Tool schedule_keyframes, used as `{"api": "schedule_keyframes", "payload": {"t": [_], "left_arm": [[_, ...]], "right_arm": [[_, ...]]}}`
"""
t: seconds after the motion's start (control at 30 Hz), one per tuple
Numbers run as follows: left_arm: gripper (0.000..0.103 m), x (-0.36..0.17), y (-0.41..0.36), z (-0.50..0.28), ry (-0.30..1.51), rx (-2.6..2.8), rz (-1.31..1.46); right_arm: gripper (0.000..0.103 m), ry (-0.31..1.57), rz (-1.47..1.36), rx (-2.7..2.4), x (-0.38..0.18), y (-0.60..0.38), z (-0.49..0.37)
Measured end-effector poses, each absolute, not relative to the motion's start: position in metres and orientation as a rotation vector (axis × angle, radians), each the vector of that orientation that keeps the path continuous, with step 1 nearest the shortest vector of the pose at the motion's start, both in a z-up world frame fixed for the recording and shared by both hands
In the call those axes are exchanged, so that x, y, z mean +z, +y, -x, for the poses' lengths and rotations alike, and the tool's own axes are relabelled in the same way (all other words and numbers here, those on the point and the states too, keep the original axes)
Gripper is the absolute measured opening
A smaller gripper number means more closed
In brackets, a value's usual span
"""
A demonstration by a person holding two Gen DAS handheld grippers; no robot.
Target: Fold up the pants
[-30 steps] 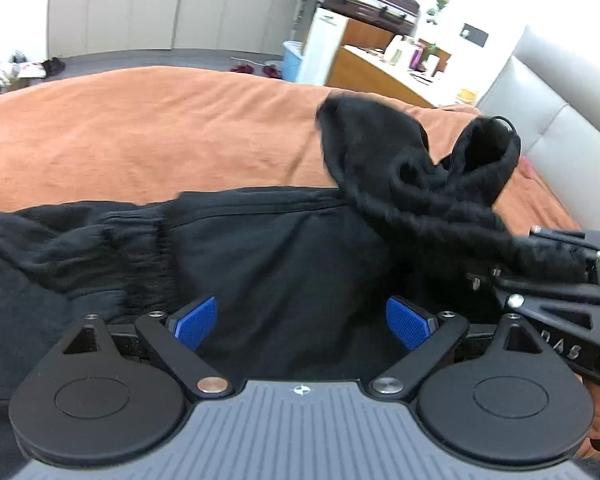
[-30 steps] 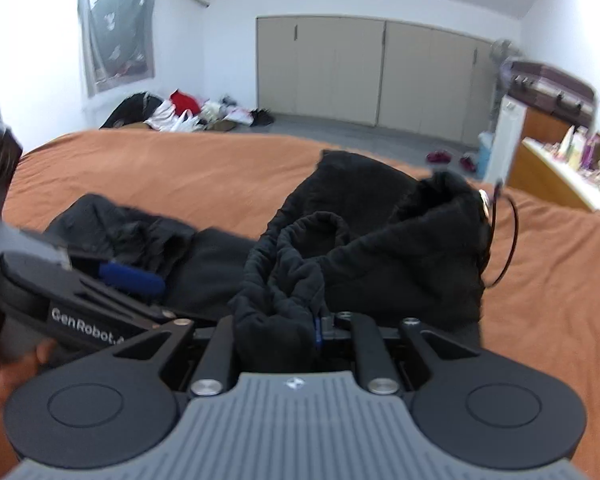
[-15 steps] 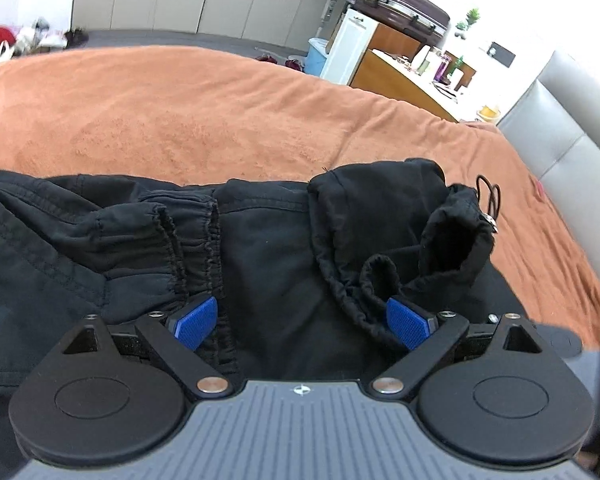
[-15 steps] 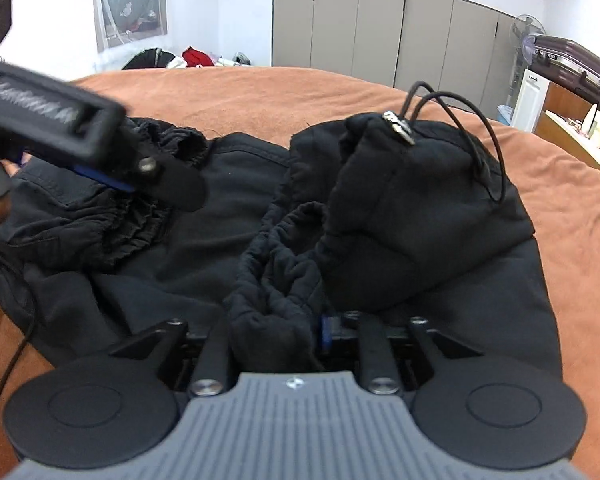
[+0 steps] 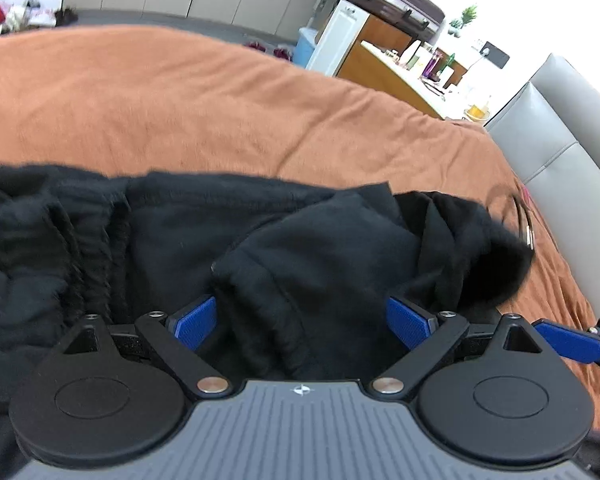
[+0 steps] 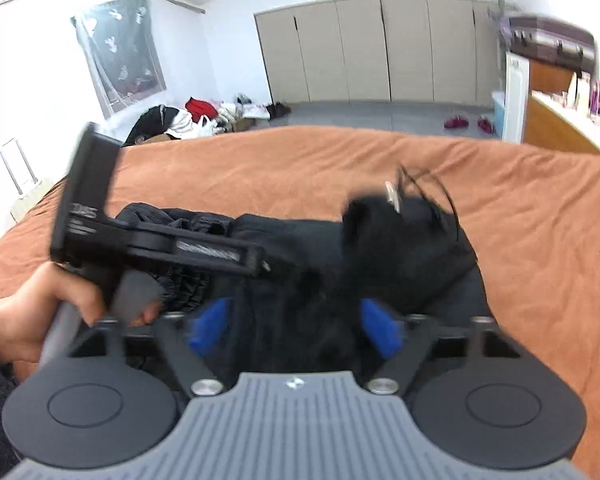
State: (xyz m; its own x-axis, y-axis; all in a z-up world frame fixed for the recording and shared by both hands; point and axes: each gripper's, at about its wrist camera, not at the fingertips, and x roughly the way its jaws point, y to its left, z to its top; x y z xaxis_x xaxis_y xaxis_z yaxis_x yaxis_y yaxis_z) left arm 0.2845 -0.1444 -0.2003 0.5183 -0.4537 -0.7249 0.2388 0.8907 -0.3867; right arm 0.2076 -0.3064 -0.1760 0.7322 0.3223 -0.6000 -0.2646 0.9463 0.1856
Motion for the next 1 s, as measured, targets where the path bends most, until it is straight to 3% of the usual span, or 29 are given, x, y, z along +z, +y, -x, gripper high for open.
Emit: {"api": "schedule_keyframes", "payload": {"t": [0.1,0.2,0.23,0.27,0.33,0.57,0.67,0.7,0.73,0.77,0.8,0.87,1.0], "left_arm": [[0.103,-0.207,-0.143,-0.288,0.961,-0.403,0.251],[0.103,-0.208,-0.135,-0.286,0.971,-0.398,0.279],[0.103,-0.208,-0.131,-0.285,0.971,-0.403,0.294],[0.103,-0.207,-0.129,-0.284,0.970,-0.415,0.299],[0.103,-0.205,-0.127,-0.281,0.965,-0.414,0.290],[0.103,-0.208,-0.120,-0.276,0.949,-0.405,0.319],[0.103,-0.206,-0.122,-0.290,0.905,-0.422,0.391],[0.103,-0.207,-0.122,-0.300,0.910,-0.424,0.440],[0.103,-0.210,-0.121,-0.309,0.925,-0.425,0.480],[0.094,-0.215,-0.123,-0.320,0.951,-0.418,0.513],[0.071,-0.218,-0.124,-0.328,0.968,-0.419,0.530],[0.045,-0.224,-0.127,-0.336,0.992,-0.434,0.519],[0.029,-0.234,-0.120,-0.335,1.006,-0.465,0.570]], "right_arm": [[0.073,0.717,-0.090,0.322,-0.193,-0.297,-0.211],[0.049,0.728,-0.126,0.296,-0.198,-0.302,-0.208],[0.048,0.703,-0.134,0.281,-0.196,-0.306,-0.205],[0.049,0.672,-0.134,0.257,-0.190,-0.312,-0.203],[0.065,0.671,-0.131,0.218,-0.184,-0.327,-0.213],[0.069,0.809,-0.086,0.192,-0.183,-0.322,-0.274],[0.066,0.846,-0.028,0.196,-0.188,-0.303,-0.291],[0.047,0.842,-0.025,0.209,-0.189,-0.299,-0.295],[0.005,0.837,-0.035,0.227,-0.193,-0.298,-0.298],[0.000,0.849,-0.045,0.232,-0.199,-0.297,-0.303],[0.000,0.861,-0.050,0.216,-0.203,-0.296,-0.307],[0.000,0.871,-0.055,0.177,-0.210,-0.298,-0.312],[0.000,0.835,-0.112,0.180,-0.209,-0.309,-0.309]]}}
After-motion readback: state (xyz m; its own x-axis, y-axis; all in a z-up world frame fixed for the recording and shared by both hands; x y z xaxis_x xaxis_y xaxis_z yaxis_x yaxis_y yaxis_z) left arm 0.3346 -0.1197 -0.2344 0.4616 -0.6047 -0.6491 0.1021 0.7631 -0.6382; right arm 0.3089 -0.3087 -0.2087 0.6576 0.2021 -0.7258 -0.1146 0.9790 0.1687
